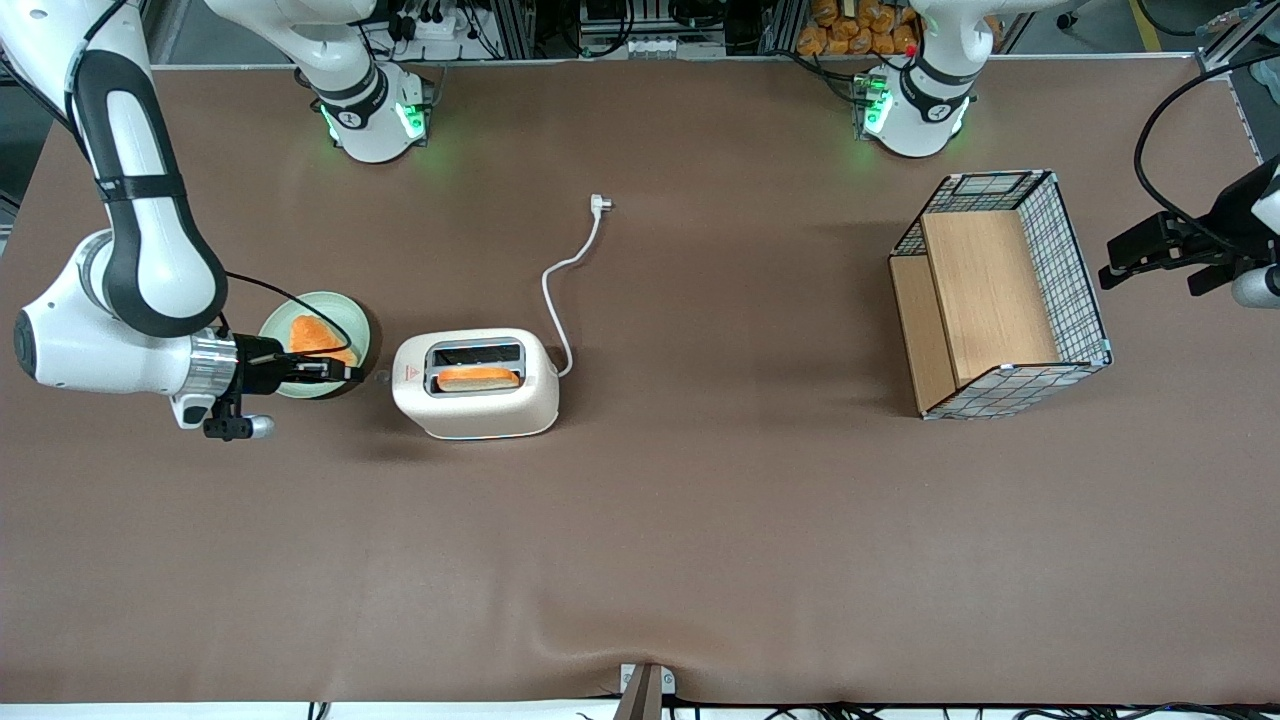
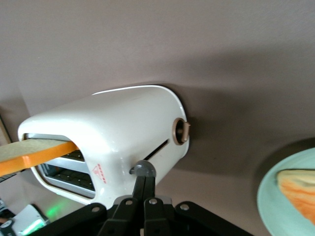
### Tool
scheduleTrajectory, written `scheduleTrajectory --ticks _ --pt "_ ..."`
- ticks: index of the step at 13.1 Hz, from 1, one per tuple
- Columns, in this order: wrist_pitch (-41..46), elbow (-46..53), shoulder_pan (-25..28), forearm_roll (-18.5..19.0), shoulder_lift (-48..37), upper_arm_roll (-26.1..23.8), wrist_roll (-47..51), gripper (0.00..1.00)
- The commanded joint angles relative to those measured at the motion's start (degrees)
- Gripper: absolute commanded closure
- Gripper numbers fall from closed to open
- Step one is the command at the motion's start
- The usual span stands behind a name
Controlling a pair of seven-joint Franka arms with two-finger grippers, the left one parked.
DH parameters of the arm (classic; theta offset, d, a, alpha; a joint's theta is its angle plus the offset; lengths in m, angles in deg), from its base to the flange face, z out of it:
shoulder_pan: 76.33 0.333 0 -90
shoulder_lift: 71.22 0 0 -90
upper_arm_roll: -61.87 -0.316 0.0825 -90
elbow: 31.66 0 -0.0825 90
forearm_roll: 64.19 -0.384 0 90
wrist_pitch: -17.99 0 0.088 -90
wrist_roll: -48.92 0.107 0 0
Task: Press toaster button with right arm
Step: 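Press the toaster lever down with the closed right gripper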
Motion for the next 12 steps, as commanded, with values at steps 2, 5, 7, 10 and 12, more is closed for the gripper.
scheduleTrajectory --ticks 2,5,7,10,12 --pt "-1.61 -1.72 0.50 -2.65 -0.36 -0.19 -1.59 1.00" --pt "-2.05 -1.63 0.50 -2.91 0.08 -0.28 -1.50 1.00" --pt "-2.49 -1.72 0.94 -3.26 0.43 -0.28 -1.50 1.00" --pt "-2.49 -1.98 1.12 -3.53 0.61 -0.28 -1.50 1.00" --pt "-2.67 -2.25 1.21 -3.61 0.69 -0.28 -1.50 1.00"
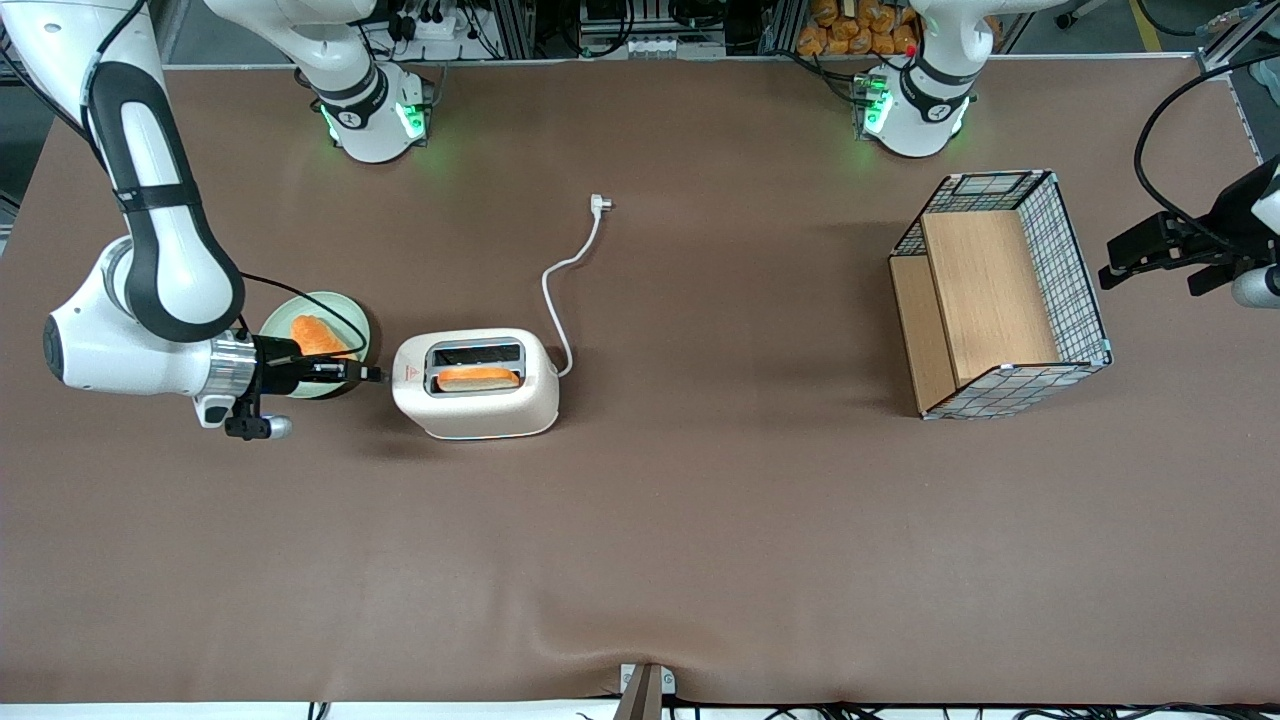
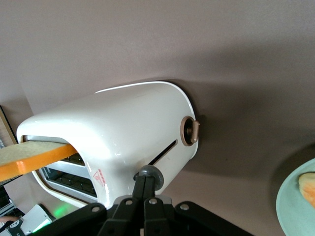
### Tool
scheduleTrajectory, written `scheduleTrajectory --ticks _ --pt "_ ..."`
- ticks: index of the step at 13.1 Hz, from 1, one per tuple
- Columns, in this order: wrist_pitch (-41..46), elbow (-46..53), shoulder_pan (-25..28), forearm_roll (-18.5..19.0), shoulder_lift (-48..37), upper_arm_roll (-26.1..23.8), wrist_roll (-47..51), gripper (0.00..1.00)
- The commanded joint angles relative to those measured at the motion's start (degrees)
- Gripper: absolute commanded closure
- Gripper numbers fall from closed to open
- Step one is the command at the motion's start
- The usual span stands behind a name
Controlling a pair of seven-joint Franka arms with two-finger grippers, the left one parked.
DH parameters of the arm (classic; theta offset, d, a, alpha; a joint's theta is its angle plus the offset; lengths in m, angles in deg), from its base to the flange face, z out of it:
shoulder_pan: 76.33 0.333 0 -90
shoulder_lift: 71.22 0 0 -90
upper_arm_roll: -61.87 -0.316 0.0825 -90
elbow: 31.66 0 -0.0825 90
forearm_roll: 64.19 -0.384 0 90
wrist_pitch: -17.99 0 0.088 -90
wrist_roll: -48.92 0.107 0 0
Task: Press toaster button with right arm
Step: 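Press the toaster lever down with the closed right gripper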
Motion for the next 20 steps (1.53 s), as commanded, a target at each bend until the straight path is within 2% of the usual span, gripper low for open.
scheduleTrajectory --ticks 1,20 --pt "-1.42 -0.96 0.57 -1.94 0.03 0.18 -1.49 1.00" --pt "-3.88 -1.05 0.66 -2.02 4.86 0.10 -3.15 1.00"
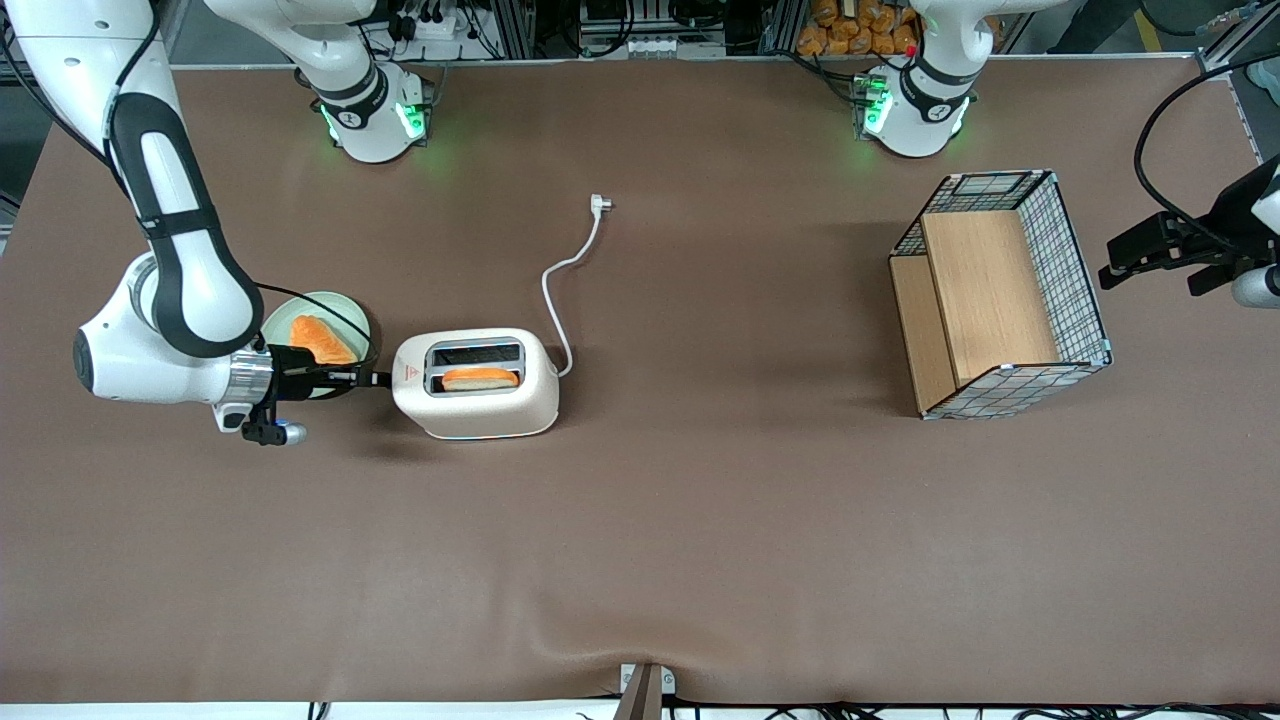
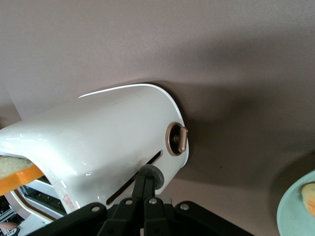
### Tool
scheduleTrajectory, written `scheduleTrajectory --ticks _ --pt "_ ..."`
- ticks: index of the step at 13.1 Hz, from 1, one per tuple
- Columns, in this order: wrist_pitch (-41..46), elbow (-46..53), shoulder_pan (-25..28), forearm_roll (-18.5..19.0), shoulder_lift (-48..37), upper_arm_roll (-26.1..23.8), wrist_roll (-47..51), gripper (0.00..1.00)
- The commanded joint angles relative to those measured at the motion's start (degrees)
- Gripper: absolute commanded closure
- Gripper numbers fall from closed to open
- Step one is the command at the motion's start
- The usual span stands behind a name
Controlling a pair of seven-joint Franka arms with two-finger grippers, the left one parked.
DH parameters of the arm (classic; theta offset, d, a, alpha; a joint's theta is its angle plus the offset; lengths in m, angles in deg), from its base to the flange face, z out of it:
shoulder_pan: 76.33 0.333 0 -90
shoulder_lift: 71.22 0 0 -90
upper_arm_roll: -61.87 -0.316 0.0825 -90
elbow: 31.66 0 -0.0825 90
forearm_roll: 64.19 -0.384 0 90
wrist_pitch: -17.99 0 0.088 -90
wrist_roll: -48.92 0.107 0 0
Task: Press toaster button with right arm
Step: 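Press the toaster lever down with the closed right gripper, then hold the right gripper on the pressed toaster lever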
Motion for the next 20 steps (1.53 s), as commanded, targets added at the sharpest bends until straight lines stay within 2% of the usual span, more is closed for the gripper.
scheduleTrajectory --ticks 1,20 --pt "-2.13 -0.88 0.54 -1.09 1.52 0.20 -3.12 1.00" --pt "-4.34 -0.97 1.16 -1.97 4.69 0.11 -5.40 1.00"
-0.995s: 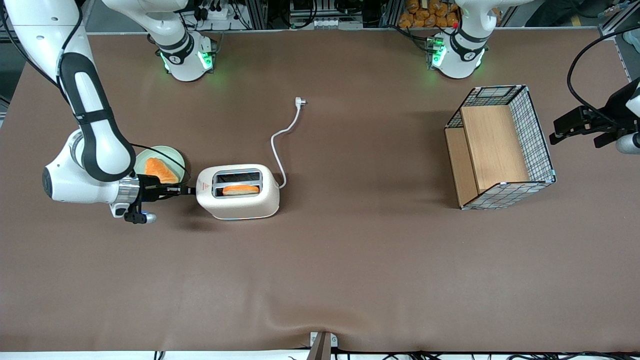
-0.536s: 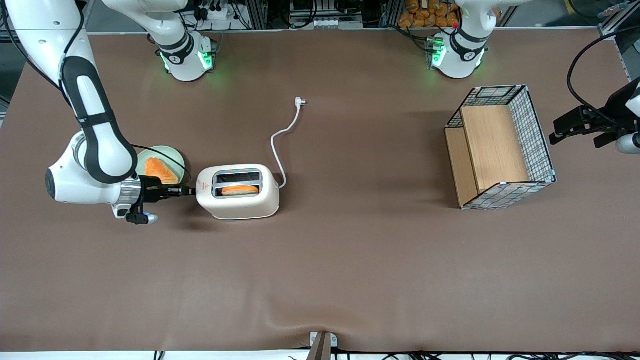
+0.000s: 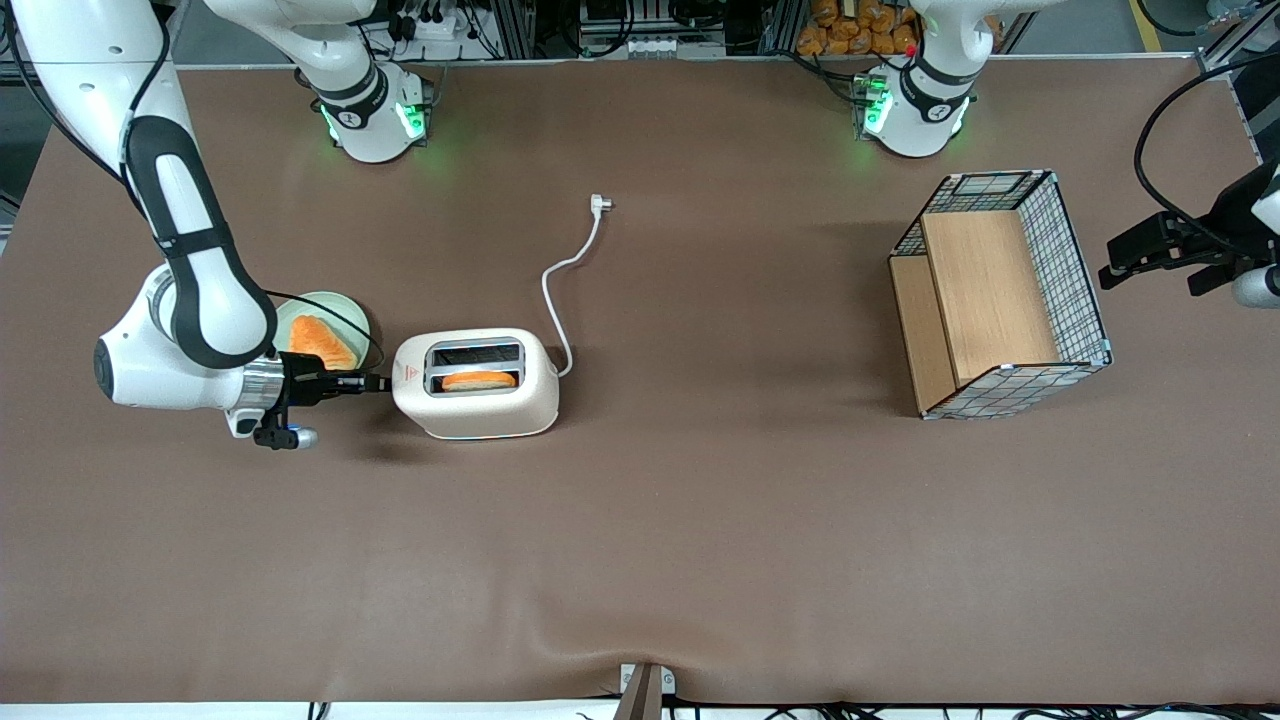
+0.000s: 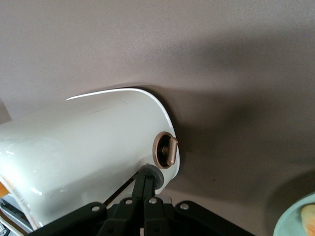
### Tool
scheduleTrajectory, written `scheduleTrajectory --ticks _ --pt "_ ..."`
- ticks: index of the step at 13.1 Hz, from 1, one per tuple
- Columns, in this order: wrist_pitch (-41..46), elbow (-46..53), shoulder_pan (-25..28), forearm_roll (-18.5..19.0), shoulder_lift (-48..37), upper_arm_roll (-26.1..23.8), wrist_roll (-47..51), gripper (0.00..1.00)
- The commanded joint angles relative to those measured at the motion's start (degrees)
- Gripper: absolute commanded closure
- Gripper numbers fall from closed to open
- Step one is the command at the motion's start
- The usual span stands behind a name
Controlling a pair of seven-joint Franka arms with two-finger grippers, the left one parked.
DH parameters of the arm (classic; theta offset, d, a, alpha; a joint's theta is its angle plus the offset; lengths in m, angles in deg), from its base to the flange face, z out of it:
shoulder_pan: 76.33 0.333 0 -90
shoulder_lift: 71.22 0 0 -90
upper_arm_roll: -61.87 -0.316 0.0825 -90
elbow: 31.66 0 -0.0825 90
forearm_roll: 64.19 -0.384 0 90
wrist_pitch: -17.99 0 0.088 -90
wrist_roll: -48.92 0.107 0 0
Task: Press toaster button with right arm
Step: 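Hold the right gripper on the pressed toaster lever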
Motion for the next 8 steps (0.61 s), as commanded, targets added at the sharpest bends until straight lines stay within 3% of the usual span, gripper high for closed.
scheduleTrajectory --ticks 1,8 --pt "-2.82 -0.98 1.11 -1.23 2.47 0.29 -2.72 1.00" --pt "-3.80 -1.42 1.11 -1.31 2.91 0.29 -3.34 1.00"
